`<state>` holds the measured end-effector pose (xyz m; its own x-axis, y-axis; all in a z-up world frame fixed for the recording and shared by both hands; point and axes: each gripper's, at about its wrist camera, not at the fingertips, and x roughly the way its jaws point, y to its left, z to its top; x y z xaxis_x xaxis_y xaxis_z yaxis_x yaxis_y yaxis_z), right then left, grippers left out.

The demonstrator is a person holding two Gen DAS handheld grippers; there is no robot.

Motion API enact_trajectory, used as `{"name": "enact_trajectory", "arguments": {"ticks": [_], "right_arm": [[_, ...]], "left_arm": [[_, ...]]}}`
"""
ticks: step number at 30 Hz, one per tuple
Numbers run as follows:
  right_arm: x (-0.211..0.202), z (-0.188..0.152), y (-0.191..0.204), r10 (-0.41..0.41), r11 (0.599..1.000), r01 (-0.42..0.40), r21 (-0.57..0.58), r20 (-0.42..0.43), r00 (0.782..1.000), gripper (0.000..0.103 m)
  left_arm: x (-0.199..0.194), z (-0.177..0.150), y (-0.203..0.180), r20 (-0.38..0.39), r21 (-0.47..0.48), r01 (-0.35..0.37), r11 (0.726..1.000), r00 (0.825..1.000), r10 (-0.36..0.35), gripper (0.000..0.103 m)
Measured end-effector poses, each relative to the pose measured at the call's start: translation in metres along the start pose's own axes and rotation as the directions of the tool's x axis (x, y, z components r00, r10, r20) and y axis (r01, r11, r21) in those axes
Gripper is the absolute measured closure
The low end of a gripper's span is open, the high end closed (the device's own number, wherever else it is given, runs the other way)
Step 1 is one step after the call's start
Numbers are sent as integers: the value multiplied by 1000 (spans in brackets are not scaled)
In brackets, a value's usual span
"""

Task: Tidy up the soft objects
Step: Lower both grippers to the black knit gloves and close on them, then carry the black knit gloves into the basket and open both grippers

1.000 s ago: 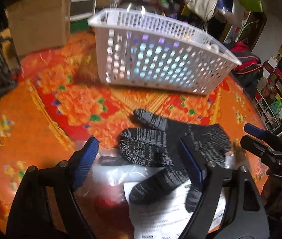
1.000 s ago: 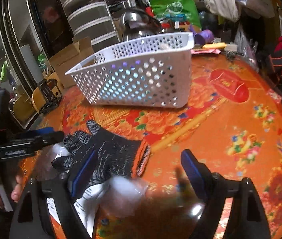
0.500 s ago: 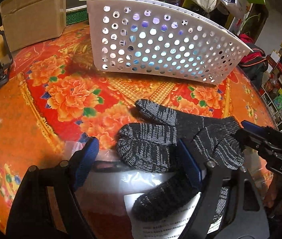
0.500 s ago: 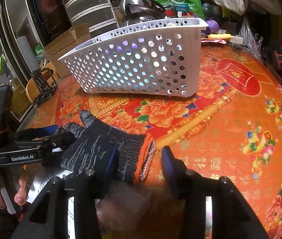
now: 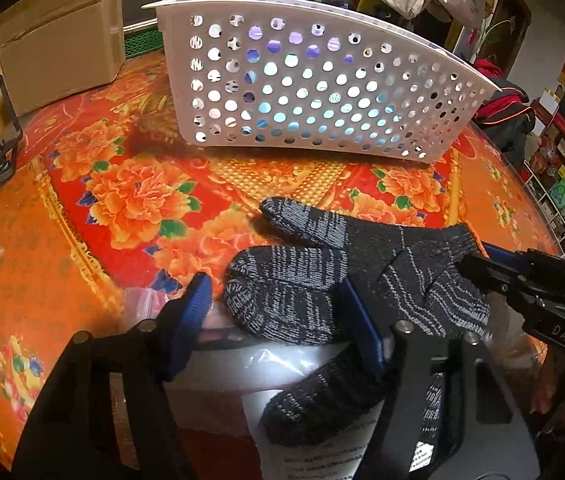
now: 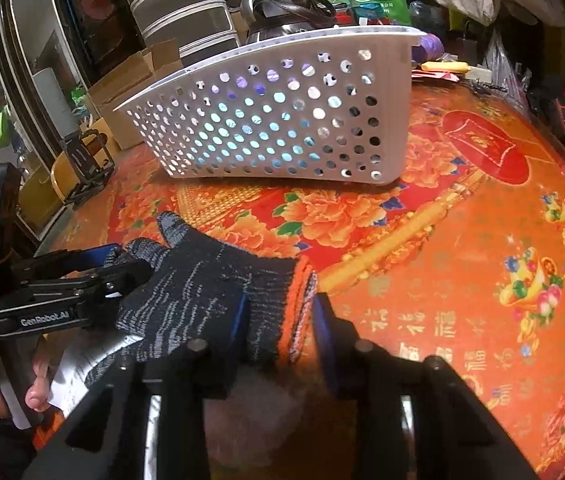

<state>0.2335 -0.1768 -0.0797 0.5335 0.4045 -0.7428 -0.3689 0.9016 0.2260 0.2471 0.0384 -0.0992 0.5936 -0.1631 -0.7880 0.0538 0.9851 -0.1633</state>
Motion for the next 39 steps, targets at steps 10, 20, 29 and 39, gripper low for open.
{"name": "enact_trajectory", "arguments": {"ticks": [10, 20, 29, 39], "right_arm": [[-2, 0, 2, 26, 1000, -26, -7, 17, 1000, 92], [-10, -1, 2, 27, 1000, -26, -17, 60, 998, 95], [-24, -4, 6, 29, 999, -24, -42, 128, 991, 97], [-51, -8, 20, 24, 996, -3, -88, 233, 972, 98]], "left_arm": [[-11, -2, 3, 45, -17, 18, 1000, 999, -17, 80], [-14, -5, 4, 55, -17, 25, 1000, 998, -24, 86], [-37, -7, -1, 160, -7, 50, 999, 986, -49, 88], [-76, -7, -1, 258, -5, 107, 994, 961, -102, 88]]}}
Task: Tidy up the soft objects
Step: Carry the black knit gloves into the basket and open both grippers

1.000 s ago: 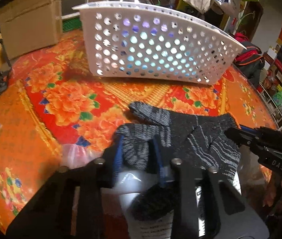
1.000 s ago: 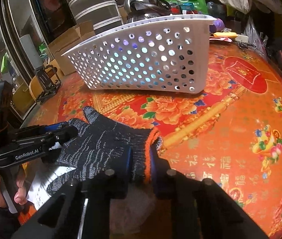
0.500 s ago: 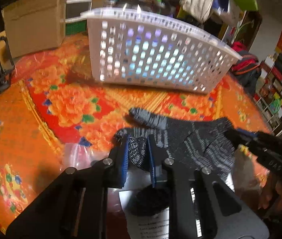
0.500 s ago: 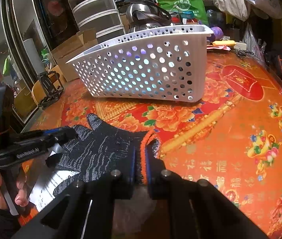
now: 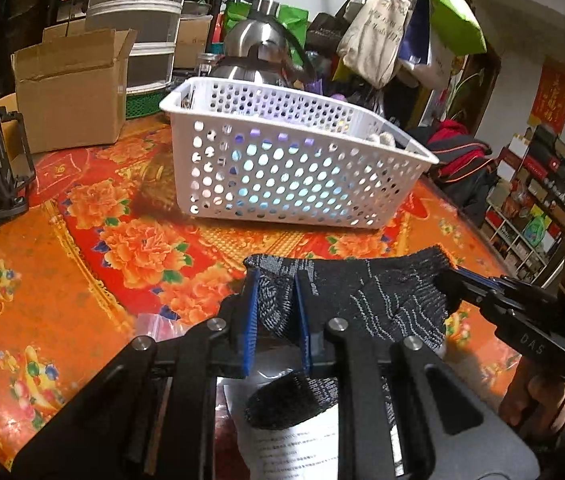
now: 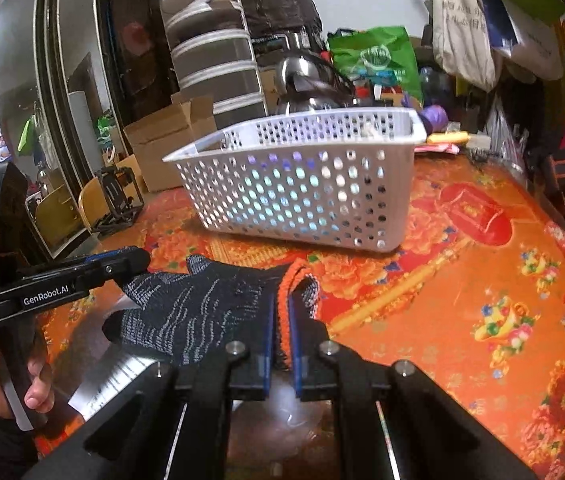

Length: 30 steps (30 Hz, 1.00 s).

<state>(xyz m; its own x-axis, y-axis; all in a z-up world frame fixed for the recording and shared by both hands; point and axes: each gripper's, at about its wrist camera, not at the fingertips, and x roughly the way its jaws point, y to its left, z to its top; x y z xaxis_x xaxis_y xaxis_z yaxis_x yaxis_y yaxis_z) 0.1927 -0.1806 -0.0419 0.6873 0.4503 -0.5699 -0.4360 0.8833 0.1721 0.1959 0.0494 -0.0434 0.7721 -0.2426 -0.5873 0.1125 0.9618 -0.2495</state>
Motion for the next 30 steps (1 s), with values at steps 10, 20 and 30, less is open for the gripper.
{"name": "enact_trajectory", "arguments": {"ticks": [10, 20, 30], "right_arm": [[-52, 30, 16, 1, 999, 3, -40, 91, 996, 98], [-91, 106, 19, 11, 998, -1, -59, 165, 986, 98], [-63, 200, 19, -95, 991, 109, -75, 168, 981, 98]], "left_arm": [[-60, 36, -20, 77, 13, 41, 999, 996, -42, 88], [-91, 119, -48, 112, 69, 40, 997, 993, -47, 88], [-53, 236, -50, 58, 34, -47, 998, 997, 45, 88]]}}
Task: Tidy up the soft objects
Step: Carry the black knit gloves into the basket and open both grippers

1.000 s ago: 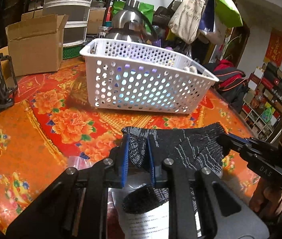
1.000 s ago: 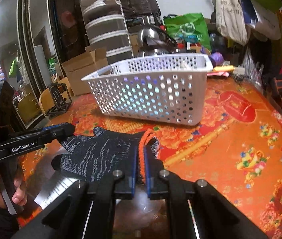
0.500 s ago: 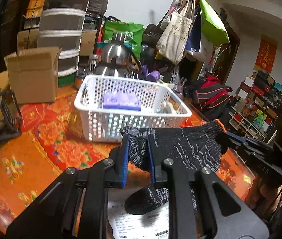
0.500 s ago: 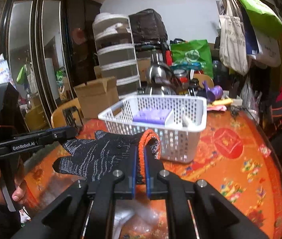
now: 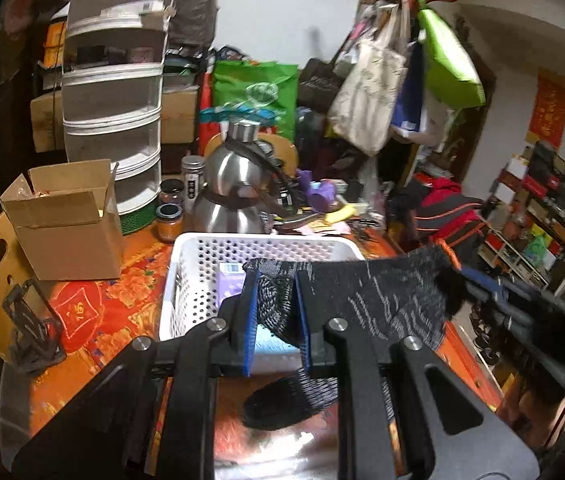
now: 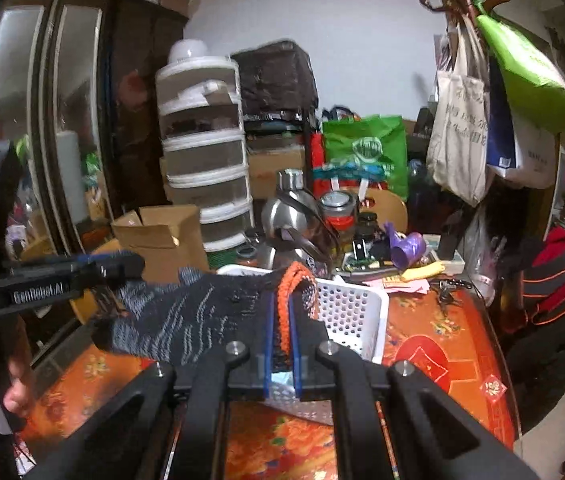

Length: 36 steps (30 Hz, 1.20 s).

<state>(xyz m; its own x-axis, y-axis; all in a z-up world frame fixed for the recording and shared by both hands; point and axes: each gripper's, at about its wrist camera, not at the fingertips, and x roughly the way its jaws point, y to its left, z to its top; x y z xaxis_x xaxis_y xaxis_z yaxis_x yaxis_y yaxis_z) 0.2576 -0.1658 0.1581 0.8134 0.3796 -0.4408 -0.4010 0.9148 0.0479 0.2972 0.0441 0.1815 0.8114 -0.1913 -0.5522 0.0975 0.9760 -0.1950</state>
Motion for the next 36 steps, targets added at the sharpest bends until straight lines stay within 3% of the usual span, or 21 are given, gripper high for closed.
{"name": "enact_trajectory", "arguments": {"ticks": [5, 11, 20, 28, 30, 31, 32, 33, 34, 36], "right_arm": [[56, 9, -6, -59, 998, 58, -23, -83, 995, 98], [114, 5, -18, -101, 995, 96, -40, -151, 983, 98], [172, -21, -36, -99, 995, 93, -37, -221, 970, 98], [188, -38, -39, -93, 995, 84, -47, -256, 962, 97], [190, -40, -40, -92, 995, 81, -52, -276, 957, 91], [191, -40, -39, -103, 994, 90, -58, -287, 952, 85], [191, -41, -39, -110, 993, 96, -63, -286, 952, 58], [189, -41, -39, -114, 993, 100, -66, -281, 953, 29], [186, -42, -41, -125, 992, 111, -68, -272, 954, 21], [180, -41, -41, -159, 987, 145, -76, -240, 958, 19]], "left_arm": [[59, 28, 6, -65, -7, -72, 997, 995, 71, 88], [119, 37, 17, -125, -3, -145, 989, 982, 143, 88], [183, 9, 36, -194, -22, -171, 985, 967, 163, 88], [205, -13, 39, -222, -5, -179, 984, 960, 173, 83], [206, -18, 39, -222, 8, -189, 982, 957, 186, 72], [206, -21, 41, -221, -3, -183, 983, 959, 178, 59], [205, -23, 43, -216, -11, -187, 982, 960, 180, 48], [202, -24, 44, -207, -14, -190, 982, 961, 183, 45], [199, -26, 45, -199, -13, -190, 982, 963, 184, 41], [194, -28, 47, -197, -11, -186, 983, 964, 180, 38]]}}
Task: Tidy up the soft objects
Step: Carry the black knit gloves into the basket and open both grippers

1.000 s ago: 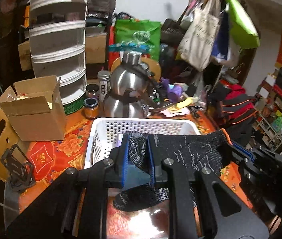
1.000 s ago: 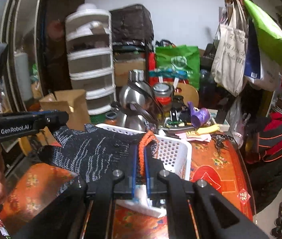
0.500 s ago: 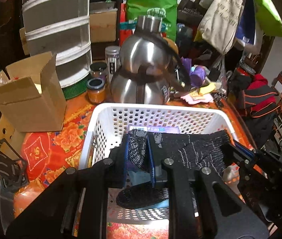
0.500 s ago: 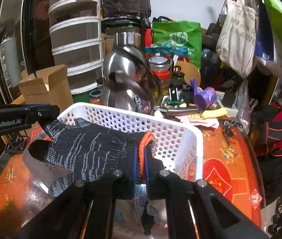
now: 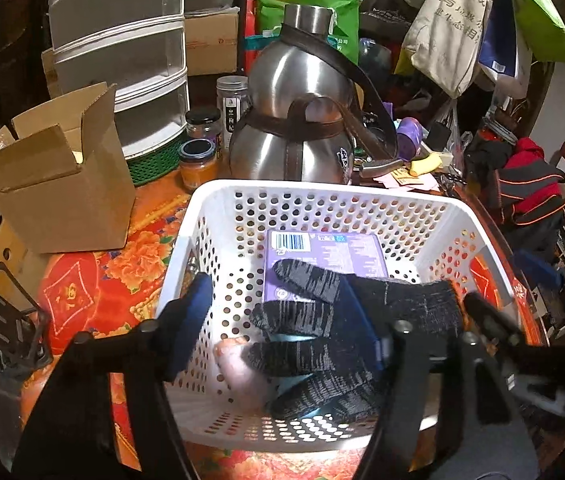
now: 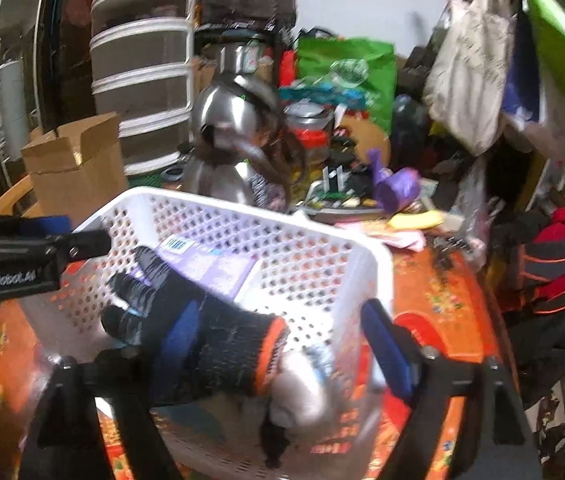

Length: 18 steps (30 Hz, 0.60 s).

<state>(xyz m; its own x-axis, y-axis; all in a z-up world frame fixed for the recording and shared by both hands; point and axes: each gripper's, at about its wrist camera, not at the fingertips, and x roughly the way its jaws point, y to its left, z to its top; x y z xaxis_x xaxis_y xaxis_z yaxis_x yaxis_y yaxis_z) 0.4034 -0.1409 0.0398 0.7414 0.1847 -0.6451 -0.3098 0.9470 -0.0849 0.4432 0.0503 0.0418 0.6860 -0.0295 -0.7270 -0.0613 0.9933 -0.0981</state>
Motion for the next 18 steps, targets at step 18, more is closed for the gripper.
{"name": "enact_trajectory", "arguments": {"ticks": [18], "right_arm": [[-39, -23, -26, 43, 991, -46, 123, 25, 999, 0]], "left_arm": [[-41, -44, 7, 50, 6, 9, 1000, 999, -9, 29]]}}
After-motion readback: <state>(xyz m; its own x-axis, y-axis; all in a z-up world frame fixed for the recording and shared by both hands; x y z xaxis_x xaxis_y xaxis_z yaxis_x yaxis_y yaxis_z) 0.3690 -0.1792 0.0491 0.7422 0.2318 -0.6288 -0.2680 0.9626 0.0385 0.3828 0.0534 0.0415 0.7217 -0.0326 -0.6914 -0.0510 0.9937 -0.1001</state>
